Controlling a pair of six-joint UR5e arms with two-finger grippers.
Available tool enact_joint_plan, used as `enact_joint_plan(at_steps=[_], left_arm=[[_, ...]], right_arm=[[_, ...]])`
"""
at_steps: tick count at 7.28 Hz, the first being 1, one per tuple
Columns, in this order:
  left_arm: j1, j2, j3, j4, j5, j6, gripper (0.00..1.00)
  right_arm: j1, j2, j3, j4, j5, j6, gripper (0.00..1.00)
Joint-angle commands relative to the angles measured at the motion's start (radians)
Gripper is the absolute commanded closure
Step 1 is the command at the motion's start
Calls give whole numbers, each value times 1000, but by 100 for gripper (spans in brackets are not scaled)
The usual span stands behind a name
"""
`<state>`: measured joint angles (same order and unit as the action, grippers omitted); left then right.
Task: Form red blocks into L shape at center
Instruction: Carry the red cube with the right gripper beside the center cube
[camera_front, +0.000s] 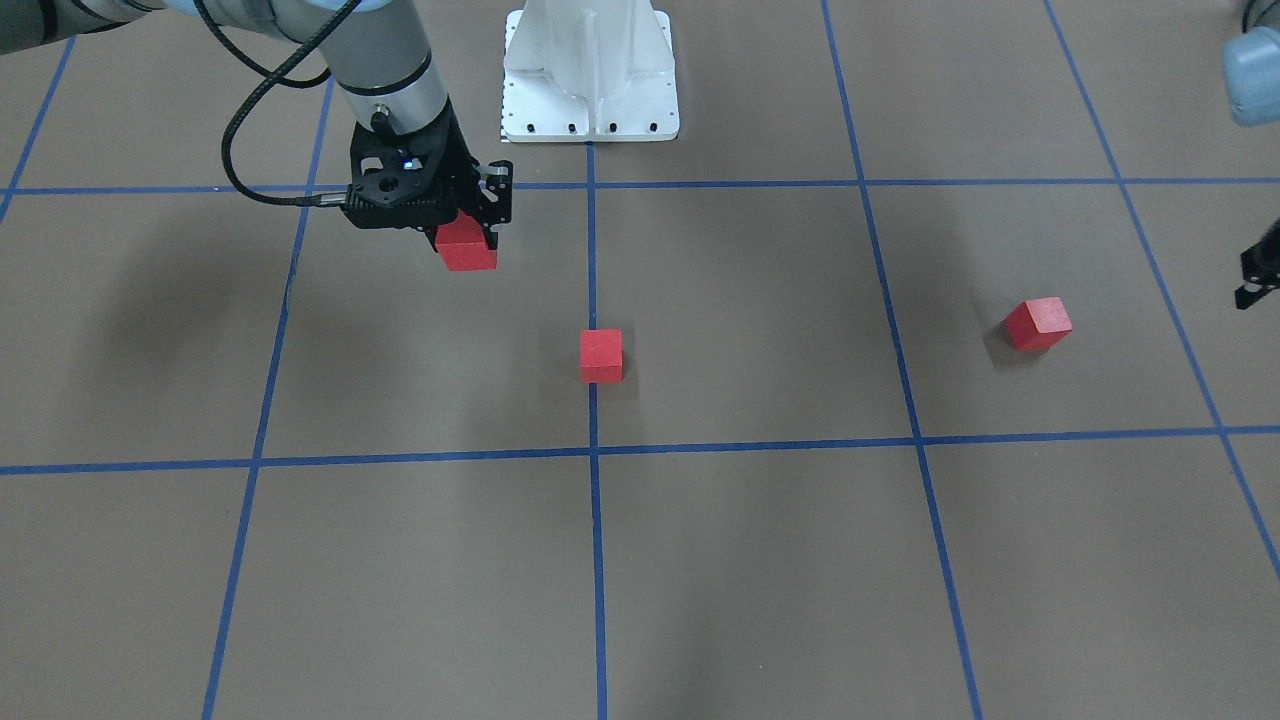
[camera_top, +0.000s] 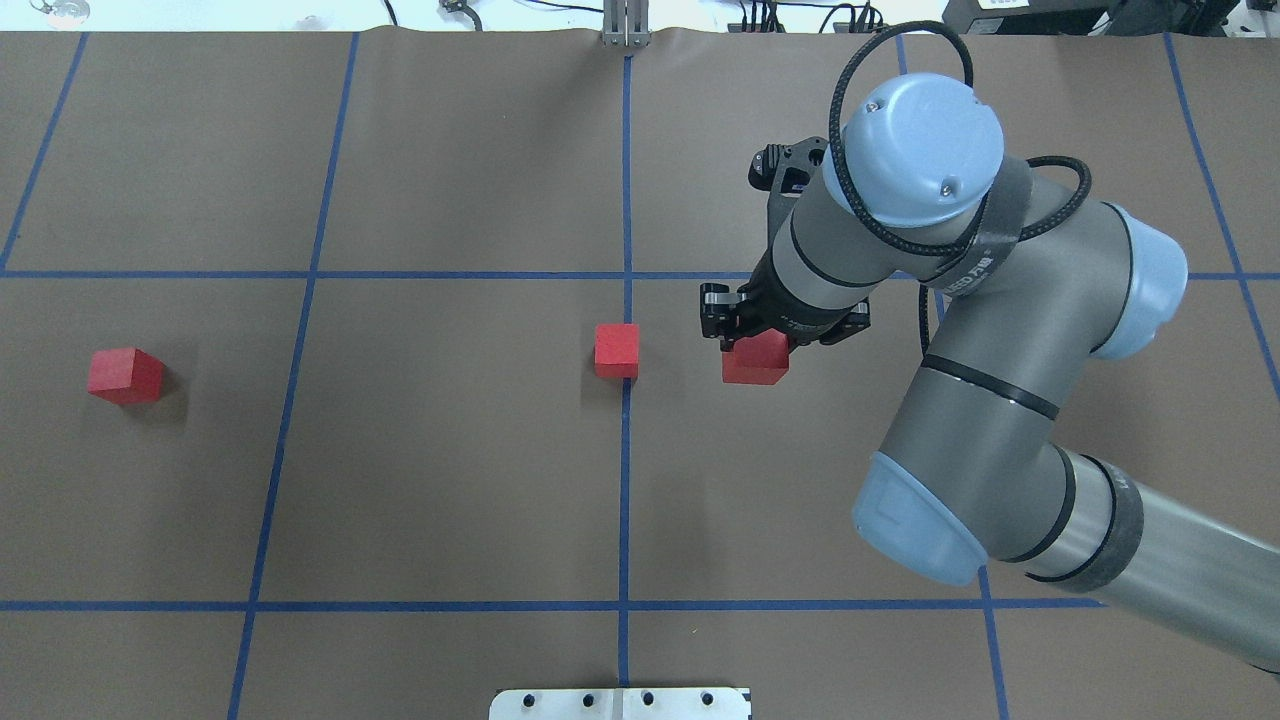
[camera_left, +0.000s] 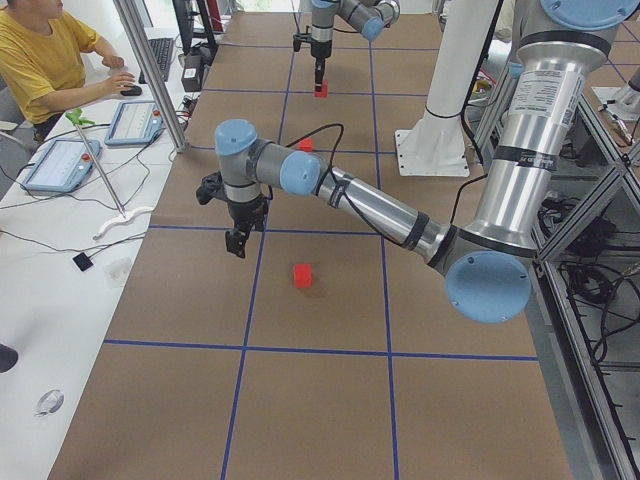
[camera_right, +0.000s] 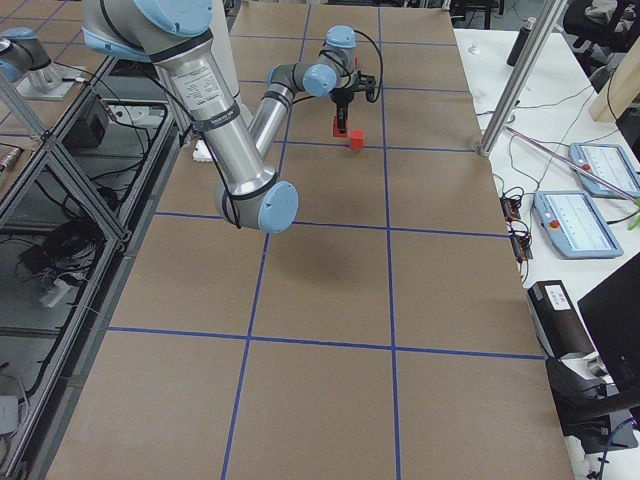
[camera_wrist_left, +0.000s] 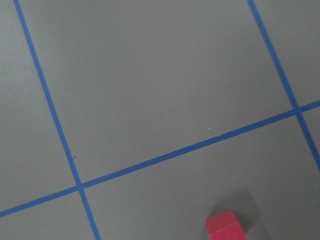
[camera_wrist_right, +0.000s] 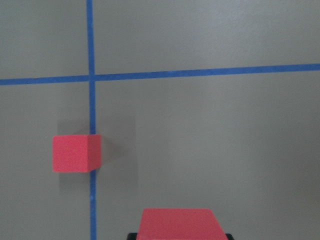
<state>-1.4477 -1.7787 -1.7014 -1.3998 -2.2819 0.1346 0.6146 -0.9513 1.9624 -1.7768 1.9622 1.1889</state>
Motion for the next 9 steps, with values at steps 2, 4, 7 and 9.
enact_joint_plan(at_steps=[2, 4, 7, 9], left_arm=[[-160, 12, 132, -56, -45, 135, 0], [-158, 15, 137, -57, -45, 134, 0], [-158, 28, 134, -61, -45, 135, 0], [-158, 27, 134, -61, -45, 135, 0]], right_arm=[[-122, 72, -37, -7, -119, 127, 100], [-151, 210, -230, -7, -138, 144, 100], [-151, 293, -367, -6, -137, 43, 100], [-147, 293, -392, 4, -135, 41, 100]])
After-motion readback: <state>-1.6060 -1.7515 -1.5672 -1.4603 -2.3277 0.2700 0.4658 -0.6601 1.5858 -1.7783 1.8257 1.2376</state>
